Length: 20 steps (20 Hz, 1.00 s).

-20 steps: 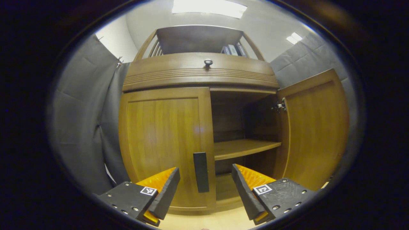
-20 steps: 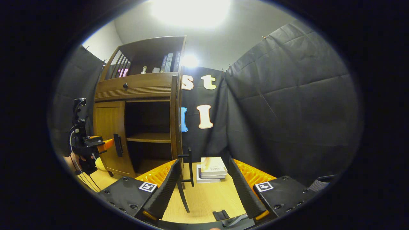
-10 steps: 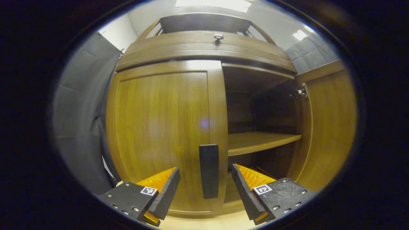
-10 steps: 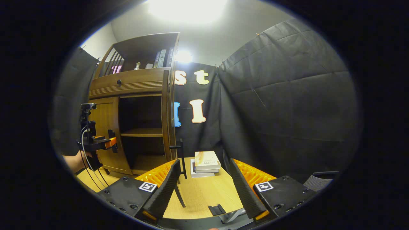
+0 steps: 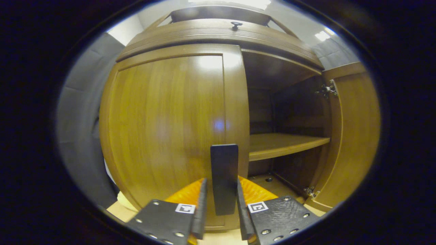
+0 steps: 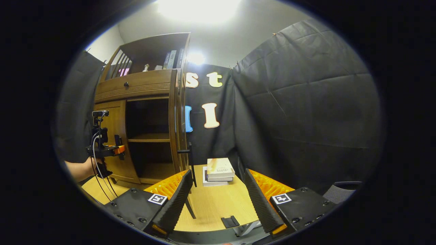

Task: Open the right door of the double-door shoe cabinet with the right hand, and open the left door with the left hand.

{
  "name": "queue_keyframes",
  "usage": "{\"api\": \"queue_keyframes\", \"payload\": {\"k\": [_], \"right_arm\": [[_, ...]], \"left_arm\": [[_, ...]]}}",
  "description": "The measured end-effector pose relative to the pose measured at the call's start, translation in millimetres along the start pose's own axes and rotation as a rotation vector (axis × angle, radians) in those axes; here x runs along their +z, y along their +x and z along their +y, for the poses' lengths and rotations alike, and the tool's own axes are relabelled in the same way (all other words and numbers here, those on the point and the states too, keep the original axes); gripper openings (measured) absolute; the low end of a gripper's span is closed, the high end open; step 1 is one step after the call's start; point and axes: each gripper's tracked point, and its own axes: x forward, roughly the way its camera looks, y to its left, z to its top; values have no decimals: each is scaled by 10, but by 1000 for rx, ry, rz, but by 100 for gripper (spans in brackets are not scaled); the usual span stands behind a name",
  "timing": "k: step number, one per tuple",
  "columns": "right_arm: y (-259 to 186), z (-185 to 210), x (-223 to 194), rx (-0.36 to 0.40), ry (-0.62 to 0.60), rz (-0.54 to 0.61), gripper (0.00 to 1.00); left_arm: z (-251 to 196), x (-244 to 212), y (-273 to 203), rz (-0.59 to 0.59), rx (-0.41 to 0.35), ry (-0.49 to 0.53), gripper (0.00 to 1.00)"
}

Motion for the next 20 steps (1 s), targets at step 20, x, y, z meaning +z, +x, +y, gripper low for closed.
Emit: {"api": "queue_keyframes", "payload": {"k": [20], "right_arm": [[120,502,-117,202,0,-21,95]], "left_arm": [[421,-42,-1409,25,77,9,17]]}}
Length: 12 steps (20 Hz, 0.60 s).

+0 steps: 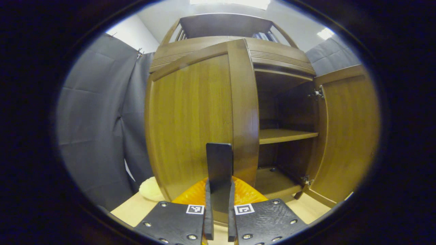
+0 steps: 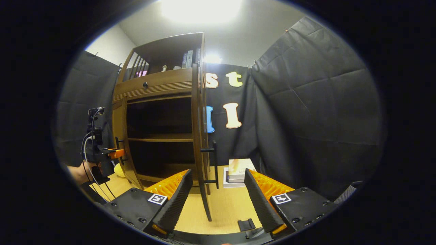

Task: Open the right door of the double-door shoe cabinet with the right hand, and open the left door with the left hand.

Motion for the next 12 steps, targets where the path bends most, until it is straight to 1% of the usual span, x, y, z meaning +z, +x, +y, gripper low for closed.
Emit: {"api": "queue_keyframes", "payload": {"k": [2,3,4,6,7,9,10,11,12], "right_arm": [[-11,117,-7,3,1,1,95],[-27,205,-6,15,9,1,92],[-43,316,0,31,12,-1,96],[-100,430,-29,39,-1,10,96],[-128,510,6,49,-1,3,96],[-157,629,37,64,-9,-6,95],[-193,692,37,69,-18,-9,92],[-220,747,51,75,-23,-12,95],[-248,798,61,80,-23,-13,95]], "left_arm": [[139,-8,-192,6,-4,6,16],[210,-8,-270,11,-5,8,16],[285,-18,-348,13,-2,7,15],[451,-39,-495,12,11,6,14],[539,-54,-562,10,17,9,19],[682,-71,-658,9,27,15,19],[758,-64,-702,9,32,17,18],[841,-79,-767,11,36,16,16],[917,-74,-798,14,40,13,14]]}}
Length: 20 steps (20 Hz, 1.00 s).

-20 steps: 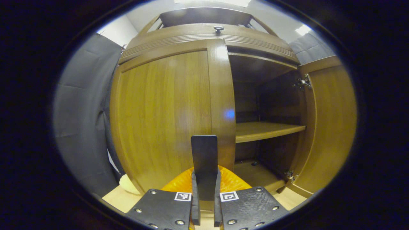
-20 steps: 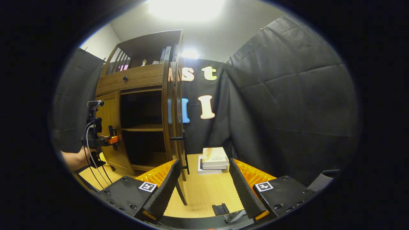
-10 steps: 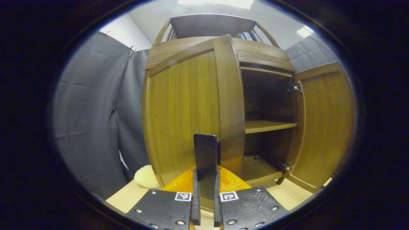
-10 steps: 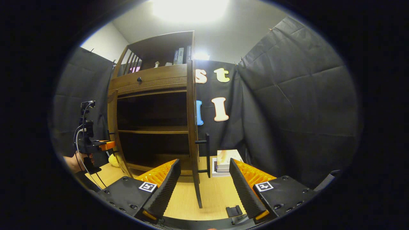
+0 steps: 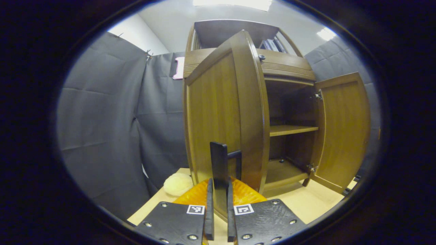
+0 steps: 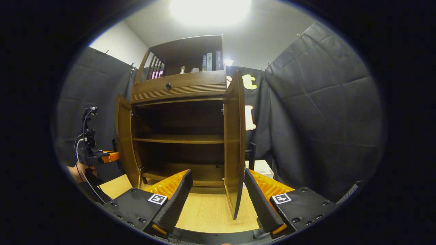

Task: Open the right door of the double-door shoe cabinet with the right hand, and open the left door with the left hand.

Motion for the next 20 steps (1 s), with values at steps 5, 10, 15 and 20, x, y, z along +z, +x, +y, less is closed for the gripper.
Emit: {"api": "queue_keyframes", "payload": {"k": [5,10,15,20], "right_arm": [[-77,248,30,33,2,-8,95],[-138,505,-1,60,5,-3,95],[-169,761,18,82,0,-11,95],[-210,936,-13,103,-5,-16,95]], "left_arm": [[380,18,-97,-10,30,3,16],[932,46,-269,-32,114,-20,5],[1429,73,-464,-49,153,-25,5],[1587,59,-711,-65,140,-35,5]]}}
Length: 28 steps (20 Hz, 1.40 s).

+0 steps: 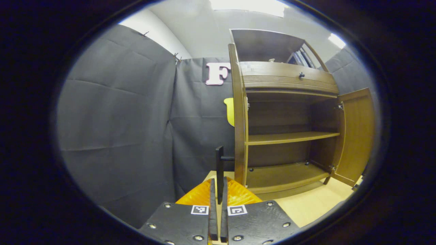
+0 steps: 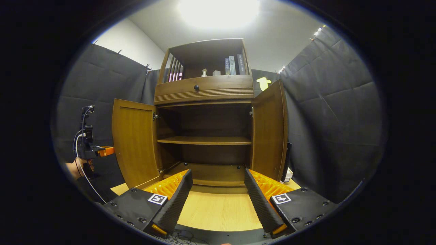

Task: Open the right door of the double-door shoe cabinet with the right hand, and open the left door with the left hand.

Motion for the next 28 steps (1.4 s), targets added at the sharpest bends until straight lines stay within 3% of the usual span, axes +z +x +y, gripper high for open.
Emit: {"api": "queue_keyframes", "payload": {"k": [11,14,16,28], "right_arm": [[-3,-45,73,-62,4,-21,92],[-33,-116,87,-85,-4,-28,96],[-58,-159,89,-97,-4,-30,92],[-73,-428,82,-163,11,-41,96]], "left_arm": [[-566,265,-755,-33,-120,11,5],[-614,379,-896,-57,-113,-9,5],[-674,428,-1007,-63,-109,-16,5],[-913,501,-1341,-74,-93,42,7]]}}
